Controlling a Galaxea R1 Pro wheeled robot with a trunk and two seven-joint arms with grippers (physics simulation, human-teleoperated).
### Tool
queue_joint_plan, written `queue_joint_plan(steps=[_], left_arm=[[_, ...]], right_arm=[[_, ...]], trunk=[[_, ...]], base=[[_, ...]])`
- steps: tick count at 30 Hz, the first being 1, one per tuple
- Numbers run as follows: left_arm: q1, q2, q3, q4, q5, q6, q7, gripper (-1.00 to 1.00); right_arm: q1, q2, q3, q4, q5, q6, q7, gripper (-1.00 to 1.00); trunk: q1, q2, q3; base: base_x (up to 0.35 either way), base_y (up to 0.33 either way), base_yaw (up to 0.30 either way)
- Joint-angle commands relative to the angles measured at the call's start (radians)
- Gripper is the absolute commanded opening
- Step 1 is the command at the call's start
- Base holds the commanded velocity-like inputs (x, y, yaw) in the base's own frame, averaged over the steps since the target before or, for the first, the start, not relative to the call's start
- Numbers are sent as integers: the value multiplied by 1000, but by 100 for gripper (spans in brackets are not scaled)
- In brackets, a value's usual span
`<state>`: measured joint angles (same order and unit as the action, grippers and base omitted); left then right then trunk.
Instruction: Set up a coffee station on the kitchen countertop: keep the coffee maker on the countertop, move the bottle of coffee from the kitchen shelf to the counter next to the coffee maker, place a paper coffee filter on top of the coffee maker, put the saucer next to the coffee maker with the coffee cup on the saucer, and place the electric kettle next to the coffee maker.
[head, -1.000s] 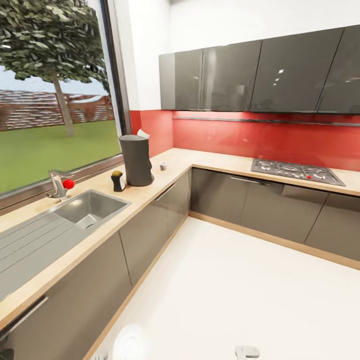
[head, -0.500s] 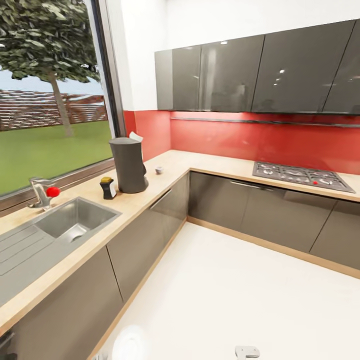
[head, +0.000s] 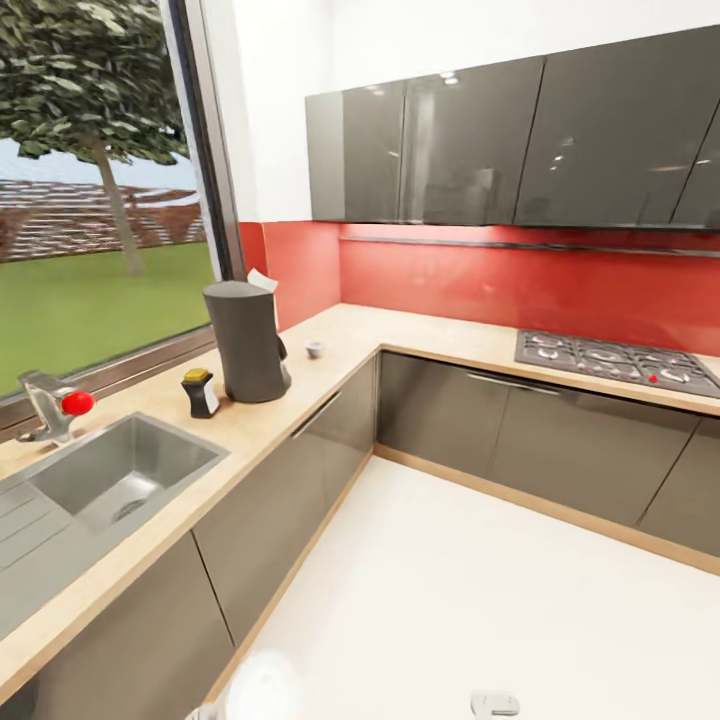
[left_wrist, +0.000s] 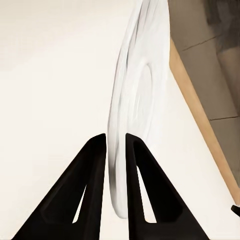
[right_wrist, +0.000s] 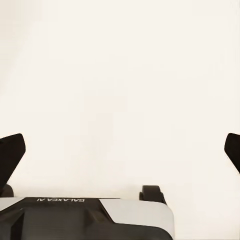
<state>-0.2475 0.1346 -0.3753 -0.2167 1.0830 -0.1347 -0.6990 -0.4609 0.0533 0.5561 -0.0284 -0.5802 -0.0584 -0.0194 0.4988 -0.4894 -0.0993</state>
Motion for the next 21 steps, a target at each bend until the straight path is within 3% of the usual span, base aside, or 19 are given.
queue_joint_plan(steps=[1, 21], left_arm=[[-1, 1, -8, 0, 5, -8, 1, -100], [-1, 0, -8, 0, 6, -9, 0, -100]], right_arm=[[-1, 0, 8, 1, -9, -3, -2, 100], [-1, 0, 9, 1, -9, -3, -2, 100]], trunk=[[1, -2, -2], [1, -2, -2]], base=[[337, -81, 0], [319, -146, 0]])
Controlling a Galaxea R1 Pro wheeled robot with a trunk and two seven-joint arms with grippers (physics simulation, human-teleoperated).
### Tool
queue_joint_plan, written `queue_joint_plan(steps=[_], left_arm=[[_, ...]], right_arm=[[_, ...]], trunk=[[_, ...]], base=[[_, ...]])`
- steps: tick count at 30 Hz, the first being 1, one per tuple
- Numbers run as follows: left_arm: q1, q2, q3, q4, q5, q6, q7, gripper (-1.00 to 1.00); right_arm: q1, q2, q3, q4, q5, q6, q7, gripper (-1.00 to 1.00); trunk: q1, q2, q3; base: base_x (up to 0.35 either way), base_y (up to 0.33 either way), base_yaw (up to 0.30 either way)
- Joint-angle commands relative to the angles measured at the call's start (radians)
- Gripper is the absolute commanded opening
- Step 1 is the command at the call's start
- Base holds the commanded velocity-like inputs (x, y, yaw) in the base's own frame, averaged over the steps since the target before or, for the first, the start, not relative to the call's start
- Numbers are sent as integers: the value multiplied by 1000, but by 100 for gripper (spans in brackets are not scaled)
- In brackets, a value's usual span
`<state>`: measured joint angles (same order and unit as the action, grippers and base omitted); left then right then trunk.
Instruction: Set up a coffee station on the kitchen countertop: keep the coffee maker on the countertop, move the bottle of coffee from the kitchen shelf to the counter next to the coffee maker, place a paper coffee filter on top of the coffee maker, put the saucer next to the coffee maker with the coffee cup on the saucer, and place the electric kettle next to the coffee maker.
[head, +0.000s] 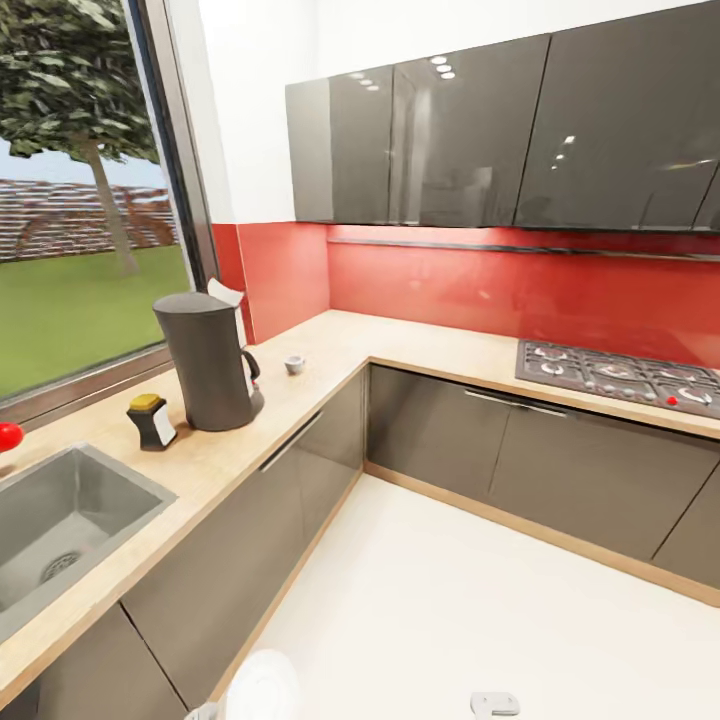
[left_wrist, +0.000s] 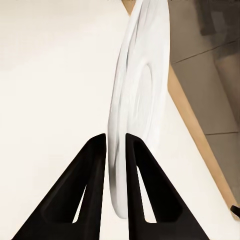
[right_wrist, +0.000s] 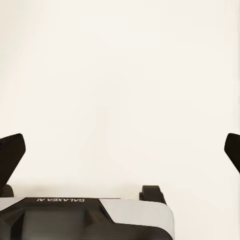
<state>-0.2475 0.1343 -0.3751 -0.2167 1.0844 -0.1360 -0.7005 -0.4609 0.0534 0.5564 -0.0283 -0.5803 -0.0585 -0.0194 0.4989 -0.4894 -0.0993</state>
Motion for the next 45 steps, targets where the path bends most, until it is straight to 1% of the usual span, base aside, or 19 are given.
queue_joint_plan(steps=[1, 33, 45], left_arm=[[-1, 1, -8, 0, 5, -8, 1, -100], [-1, 1, -8, 10, 3, -8, -1, -100], [-1, 1, -8, 10, 3, -8, -1, -100]], right_arm=[[-1, 0, 8, 1, -9, -3, -2, 100], [-1, 3, 10, 0, -9, -10, -2, 100], [-1, 4, 10, 1, -9, -10, -2, 100]], trunk=[[1, -2, -2], [1, -2, -2], [1, -2, 3]], base=[[313, -138, 0], [315, -123, 2], [282, -168, 223]])
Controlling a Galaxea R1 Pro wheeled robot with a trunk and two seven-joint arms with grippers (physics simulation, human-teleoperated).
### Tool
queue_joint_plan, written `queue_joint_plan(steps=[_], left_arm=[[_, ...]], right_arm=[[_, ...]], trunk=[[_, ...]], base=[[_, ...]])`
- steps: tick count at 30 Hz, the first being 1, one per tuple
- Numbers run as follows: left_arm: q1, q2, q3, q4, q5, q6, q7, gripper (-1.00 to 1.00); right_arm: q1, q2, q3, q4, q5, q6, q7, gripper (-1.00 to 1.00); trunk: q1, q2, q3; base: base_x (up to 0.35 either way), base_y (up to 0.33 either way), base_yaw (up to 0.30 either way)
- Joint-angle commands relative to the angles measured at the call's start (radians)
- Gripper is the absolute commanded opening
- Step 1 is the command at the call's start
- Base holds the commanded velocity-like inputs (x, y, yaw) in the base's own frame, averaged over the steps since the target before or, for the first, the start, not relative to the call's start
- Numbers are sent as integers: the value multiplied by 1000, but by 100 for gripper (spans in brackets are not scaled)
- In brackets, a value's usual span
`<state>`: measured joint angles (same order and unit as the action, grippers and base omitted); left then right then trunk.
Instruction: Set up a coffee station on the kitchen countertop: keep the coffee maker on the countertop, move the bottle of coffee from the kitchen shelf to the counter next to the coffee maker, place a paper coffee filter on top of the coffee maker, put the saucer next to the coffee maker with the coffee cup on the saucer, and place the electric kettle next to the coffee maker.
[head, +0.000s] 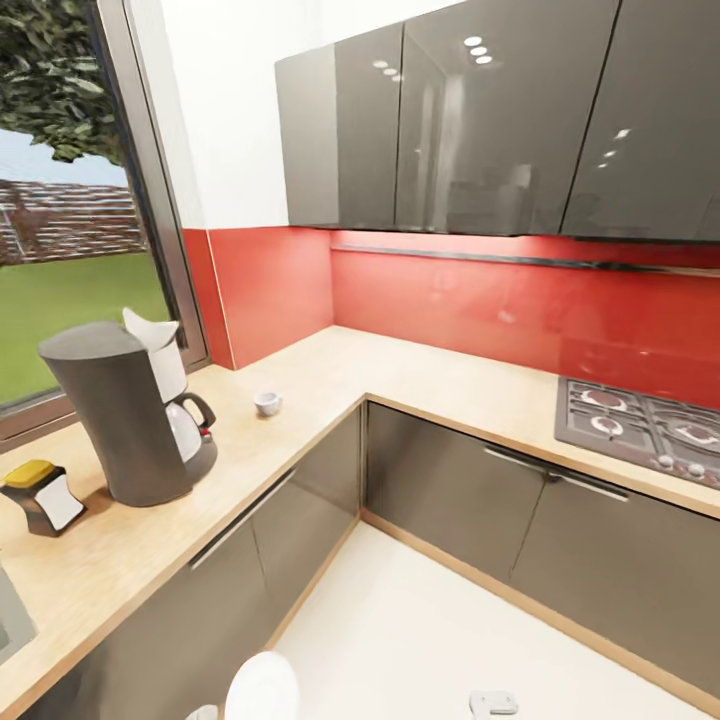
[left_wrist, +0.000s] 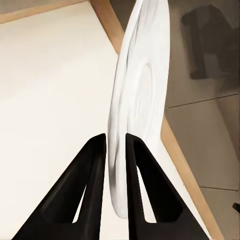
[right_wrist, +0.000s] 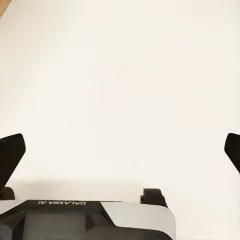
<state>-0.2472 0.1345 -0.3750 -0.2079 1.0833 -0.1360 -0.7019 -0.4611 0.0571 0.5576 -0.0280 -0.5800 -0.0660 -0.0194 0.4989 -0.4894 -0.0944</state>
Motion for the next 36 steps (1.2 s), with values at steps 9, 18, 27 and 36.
queue_joint_plan(steps=[9, 18, 27, 36], left_arm=[[-1, 0, -8, 1, 4, -8, 1, -100], [-1, -1, -8, 1, 4, -8, 1, -100], [-1, -3, -8, 1, 4, -8, 1, -100], [-1, -8, -8, 2, 4, -8, 1, -100]], right_arm=[[-1, 1, 8, 0, -9, -3, -2, 100], [0, 1, 8, 0, -9, -3, -2, 100], [0, 0, 8, 0, -9, -3, -2, 100], [0, 0, 8, 0, -8, -2, -2, 100]], trunk=[[1, -2, 3], [1, -2, 8], [1, -2, 13], [1, -2, 16]], base=[[273, -173, 264], [170, -231, 264], [139, -249, 264], [136, -250, 188]])
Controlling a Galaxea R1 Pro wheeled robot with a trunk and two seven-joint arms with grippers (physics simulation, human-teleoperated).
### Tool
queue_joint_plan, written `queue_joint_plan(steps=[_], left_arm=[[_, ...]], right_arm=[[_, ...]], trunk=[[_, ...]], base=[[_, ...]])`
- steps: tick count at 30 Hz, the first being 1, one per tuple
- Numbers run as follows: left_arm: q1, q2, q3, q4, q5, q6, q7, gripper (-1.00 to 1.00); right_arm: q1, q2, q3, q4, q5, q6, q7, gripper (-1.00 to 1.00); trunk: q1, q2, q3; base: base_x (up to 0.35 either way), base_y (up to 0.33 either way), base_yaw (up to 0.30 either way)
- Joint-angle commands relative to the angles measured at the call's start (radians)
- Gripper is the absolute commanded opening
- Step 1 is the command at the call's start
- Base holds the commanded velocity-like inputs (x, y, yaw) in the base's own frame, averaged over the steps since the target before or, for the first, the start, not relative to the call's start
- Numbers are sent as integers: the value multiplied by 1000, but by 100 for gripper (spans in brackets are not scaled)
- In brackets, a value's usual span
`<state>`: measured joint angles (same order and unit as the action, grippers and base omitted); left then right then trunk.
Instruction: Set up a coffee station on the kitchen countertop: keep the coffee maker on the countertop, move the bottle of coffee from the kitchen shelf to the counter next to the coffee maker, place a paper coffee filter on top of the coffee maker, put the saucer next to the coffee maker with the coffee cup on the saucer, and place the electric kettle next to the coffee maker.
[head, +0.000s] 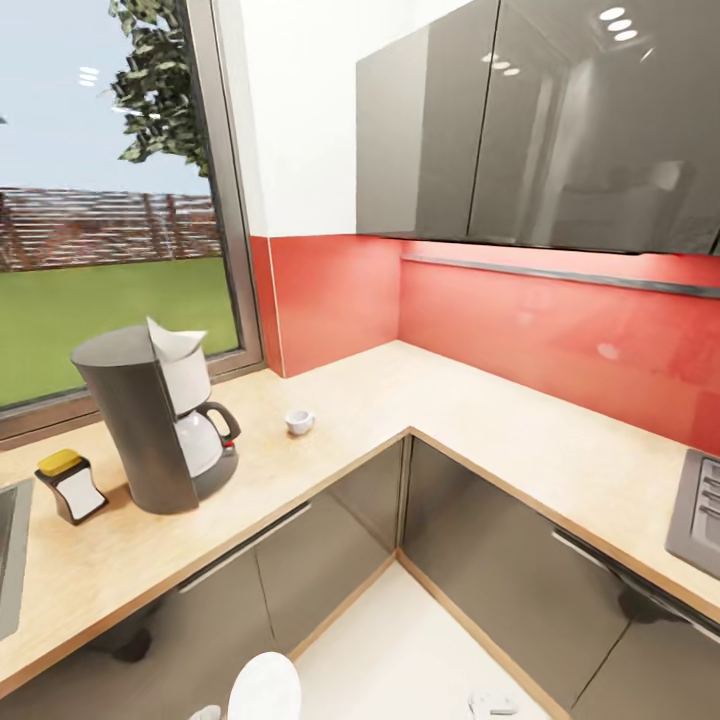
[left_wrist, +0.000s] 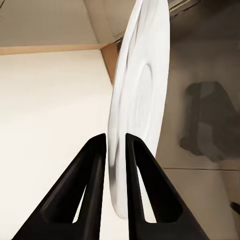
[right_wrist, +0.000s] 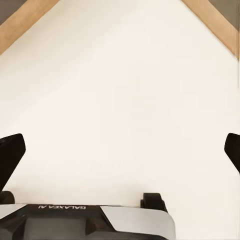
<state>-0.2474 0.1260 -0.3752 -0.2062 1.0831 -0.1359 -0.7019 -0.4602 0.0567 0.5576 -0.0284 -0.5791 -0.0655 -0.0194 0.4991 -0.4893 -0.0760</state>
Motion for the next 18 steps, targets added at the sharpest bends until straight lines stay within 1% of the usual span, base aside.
queue_joint_plan(steps=[1, 5, 8, 11, 18], left_arm=[[-1, 0, -8, 1, 5, -8, 1, -100], [-1, 0, -8, 1, 5, -8, 1, -100], [-1, 0, -8, 1, 6, -8, 1, -100], [-1, 0, -8, 0, 6, -8, 1, -100], [-1, 0, -7, 1, 10, -8, 1, -100]], right_arm=[[-1, 0, 8, 0, -9, -3, -2, 100], [-1, 0, 8, -1, -9, -3, -2, 100], [-1, 0, 8, -1, -10, -3, -2, 100], [0, 0, 8, -1, -10, -3, -2, 100], [-1, 0, 8, -1, -10, -3, -2, 100]], trunk=[[1, -2, -2], [1, -2, -2], [1, -2, -2], [1, -2, 0], [1, -2, 6]], base=[[172, -248, 31], [174, -247, 8], [78, -258, 14], [14, -263, 164], [2, -240, 227]])
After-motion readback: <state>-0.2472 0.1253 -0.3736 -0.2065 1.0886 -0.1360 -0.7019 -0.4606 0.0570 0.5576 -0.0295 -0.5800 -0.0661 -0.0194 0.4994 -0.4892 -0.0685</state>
